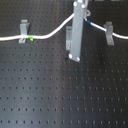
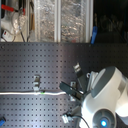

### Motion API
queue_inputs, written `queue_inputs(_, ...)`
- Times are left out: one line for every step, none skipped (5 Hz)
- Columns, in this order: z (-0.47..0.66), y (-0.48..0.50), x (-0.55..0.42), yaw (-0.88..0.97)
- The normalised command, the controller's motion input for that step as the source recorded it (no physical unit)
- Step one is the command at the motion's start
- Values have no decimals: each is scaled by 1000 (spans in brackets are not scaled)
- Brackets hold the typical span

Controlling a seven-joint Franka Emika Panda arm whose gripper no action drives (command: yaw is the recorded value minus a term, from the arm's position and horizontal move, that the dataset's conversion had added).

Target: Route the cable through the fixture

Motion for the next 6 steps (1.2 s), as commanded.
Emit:
queue_inputs(60,22,-510,429)
queue_inputs(28,0,0,0)
queue_inputs(328,301,-388,74)
queue_inputs(46,88,-137,0)
queue_inputs(37,133,-73,-51)
queue_inputs(133,456,-128,-191)
